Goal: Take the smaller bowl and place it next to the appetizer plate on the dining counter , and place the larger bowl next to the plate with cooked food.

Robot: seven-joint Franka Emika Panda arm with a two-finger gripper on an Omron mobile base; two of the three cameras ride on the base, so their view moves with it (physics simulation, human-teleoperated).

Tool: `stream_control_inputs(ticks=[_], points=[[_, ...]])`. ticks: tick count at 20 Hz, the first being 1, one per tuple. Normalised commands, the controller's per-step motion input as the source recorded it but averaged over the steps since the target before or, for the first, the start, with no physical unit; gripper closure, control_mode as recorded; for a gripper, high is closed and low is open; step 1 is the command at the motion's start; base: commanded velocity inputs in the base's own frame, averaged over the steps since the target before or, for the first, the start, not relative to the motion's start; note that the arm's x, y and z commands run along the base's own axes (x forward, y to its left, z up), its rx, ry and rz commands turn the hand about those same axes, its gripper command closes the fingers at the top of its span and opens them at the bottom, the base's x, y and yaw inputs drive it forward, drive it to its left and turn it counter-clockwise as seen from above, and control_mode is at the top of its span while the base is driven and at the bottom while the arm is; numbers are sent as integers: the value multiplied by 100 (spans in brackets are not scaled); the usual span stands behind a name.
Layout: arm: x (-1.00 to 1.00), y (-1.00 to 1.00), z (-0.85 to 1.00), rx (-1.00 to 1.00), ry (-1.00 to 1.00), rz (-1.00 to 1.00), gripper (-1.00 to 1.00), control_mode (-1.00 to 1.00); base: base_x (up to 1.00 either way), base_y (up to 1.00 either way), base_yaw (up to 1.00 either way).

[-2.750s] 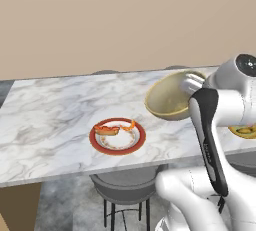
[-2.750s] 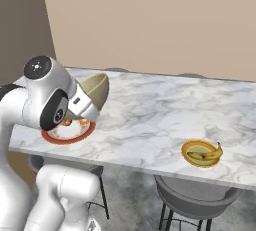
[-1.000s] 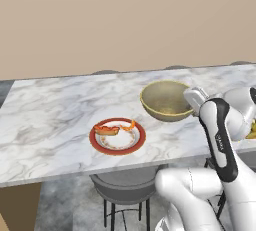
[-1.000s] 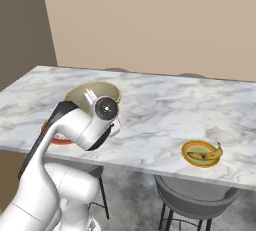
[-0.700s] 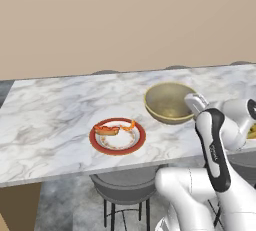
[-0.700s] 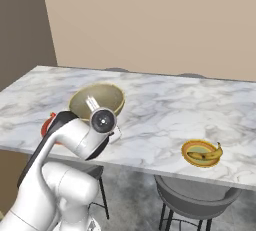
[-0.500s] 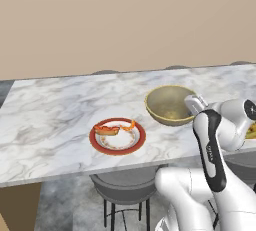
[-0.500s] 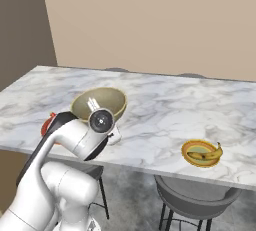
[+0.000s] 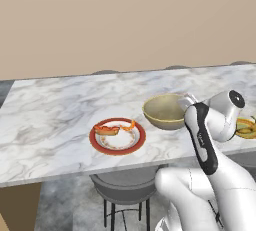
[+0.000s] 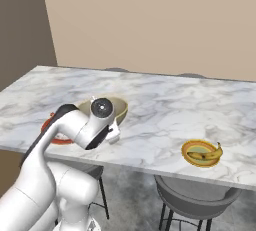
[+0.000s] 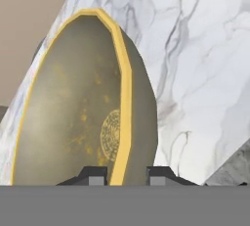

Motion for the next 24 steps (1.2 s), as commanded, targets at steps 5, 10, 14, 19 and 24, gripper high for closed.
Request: stream_control_inputs(ticks=[5, 10, 14, 19, 24], points=[[23, 0, -37, 2, 0, 0, 100, -100, 0, 0, 0], [20, 10, -45, 0, -1, 0, 100, -100, 0, 0, 0], [21, 11, -39, 0, 0, 0, 100, -100, 0, 0, 0], [17, 6, -30, 0, 0, 0, 100, -100, 0, 0, 0], [10, 0, -17, 0, 0, -4, 100, -100, 0, 0, 0]])
